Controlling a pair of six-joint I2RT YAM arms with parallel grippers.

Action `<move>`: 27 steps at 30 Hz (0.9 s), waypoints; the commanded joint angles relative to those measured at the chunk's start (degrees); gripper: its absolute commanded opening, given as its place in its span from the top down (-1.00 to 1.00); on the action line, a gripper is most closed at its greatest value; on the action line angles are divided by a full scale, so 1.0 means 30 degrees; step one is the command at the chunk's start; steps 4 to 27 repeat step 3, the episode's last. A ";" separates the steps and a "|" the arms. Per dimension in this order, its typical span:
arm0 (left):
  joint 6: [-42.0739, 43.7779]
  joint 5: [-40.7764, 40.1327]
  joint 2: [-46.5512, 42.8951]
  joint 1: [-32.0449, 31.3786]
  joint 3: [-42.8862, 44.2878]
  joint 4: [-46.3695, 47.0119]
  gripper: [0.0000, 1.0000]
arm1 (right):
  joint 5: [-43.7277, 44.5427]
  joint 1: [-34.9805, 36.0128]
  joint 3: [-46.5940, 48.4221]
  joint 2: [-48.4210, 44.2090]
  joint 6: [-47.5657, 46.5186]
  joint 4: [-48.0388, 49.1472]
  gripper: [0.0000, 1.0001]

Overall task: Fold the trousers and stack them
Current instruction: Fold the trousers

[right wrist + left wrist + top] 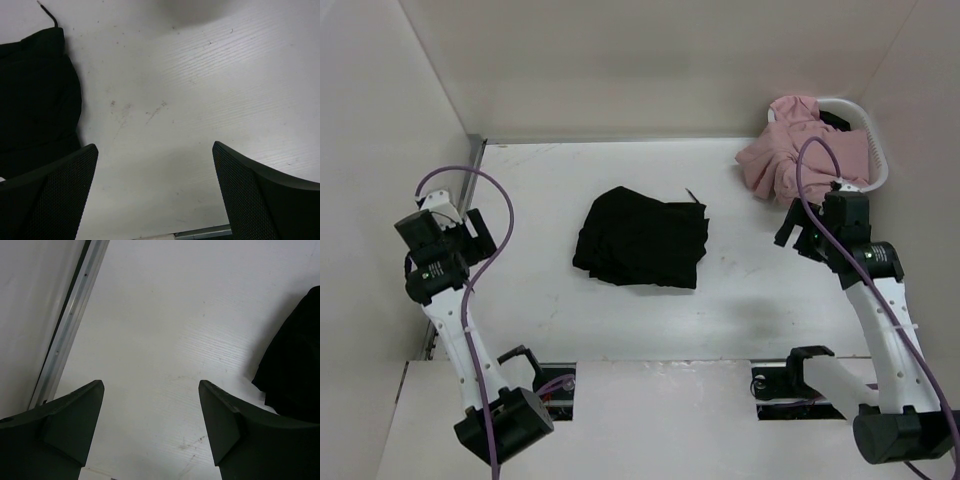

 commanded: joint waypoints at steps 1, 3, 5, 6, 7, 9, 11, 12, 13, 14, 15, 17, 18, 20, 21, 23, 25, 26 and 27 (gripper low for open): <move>0.0052 0.0378 -0.0067 -0.0139 -0.0051 0.0361 -0.54 | 0.0001 -0.0122 -0.0027 -0.0415 -0.0345 0.0367 -1.00; 0.0052 0.0378 -0.0038 -0.0139 -0.0050 0.0361 -0.54 | 0.0321 -0.0211 -0.0057 -0.0590 -0.0578 0.0717 -1.00; 0.0052 0.0378 -0.0038 -0.0139 -0.0050 0.0361 -0.54 | 0.0321 -0.0211 -0.0057 -0.0590 -0.0578 0.0717 -1.00; 0.0052 0.0378 -0.0038 -0.0139 -0.0050 0.0361 -0.54 | 0.0321 -0.0211 -0.0057 -0.0590 -0.0578 0.0717 -1.00; 0.0052 0.0378 -0.0038 -0.0139 -0.0050 0.0361 -0.54 | 0.0321 -0.0211 -0.0057 -0.0590 -0.0578 0.0717 -1.00; 0.0052 0.0378 -0.0038 -0.0139 -0.0050 0.0361 -0.54 | 0.0321 -0.0211 -0.0057 -0.0590 -0.0578 0.0717 -1.00; 0.0052 0.0378 -0.0038 -0.0139 -0.0050 0.0361 -0.54 | 0.0321 -0.0211 -0.0057 -0.0590 -0.0578 0.0717 -1.00; 0.0052 0.0378 -0.0038 -0.0139 -0.0050 0.0361 -0.54 | 0.0321 -0.0211 -0.0057 -0.0590 -0.0578 0.0717 -1.00; 0.0052 0.0378 -0.0038 -0.0139 -0.0050 0.0361 -0.54 | 0.0321 -0.0211 -0.0057 -0.0590 -0.0578 0.0717 -1.00; 0.0052 0.0378 -0.0038 -0.0139 -0.0050 0.0361 -0.54 | 0.0321 -0.0211 -0.0057 -0.0590 -0.0578 0.0717 -1.00; 0.0052 0.0378 -0.0038 -0.0139 -0.0050 0.0361 -0.54 | 0.0321 -0.0211 -0.0057 -0.0590 -0.0578 0.0717 -1.00; 0.0052 0.0378 -0.0038 -0.0139 -0.0050 0.0361 -0.54 | 0.0321 -0.0211 -0.0057 -0.0590 -0.0578 0.0717 -1.00; 0.0052 0.0378 -0.0038 -0.0139 -0.0050 0.0361 -0.54 | 0.0321 -0.0211 -0.0057 -0.0590 -0.0578 0.0717 -1.00; 0.0052 0.0378 -0.0038 -0.0139 -0.0050 0.0361 -0.54 | 0.0321 -0.0211 -0.0057 -0.0590 -0.0578 0.0717 -1.00; 0.0052 0.0378 -0.0038 -0.0139 -0.0050 0.0361 -0.54 | 0.0321 -0.0211 -0.0057 -0.0590 -0.0578 0.0717 -1.00; 0.0052 0.0378 -0.0038 -0.0139 -0.0050 0.0361 -0.54 | 0.0321 -0.0211 -0.0057 -0.0590 -0.0578 0.0717 -1.00; 0.0052 0.0378 -0.0038 -0.0139 -0.0050 0.0361 -0.54 | 0.0321 -0.0211 -0.0057 -0.0590 -0.0578 0.0717 -1.00; 0.0052 0.0378 -0.0038 -0.0139 -0.0050 0.0361 -0.54 | 0.0321 -0.0211 -0.0057 -0.0590 -0.0578 0.0717 -1.00; 0.0052 0.0378 -0.0038 -0.0139 -0.0050 0.0361 -0.54 | 0.0321 -0.0211 -0.0057 -0.0590 -0.0578 0.0717 -1.00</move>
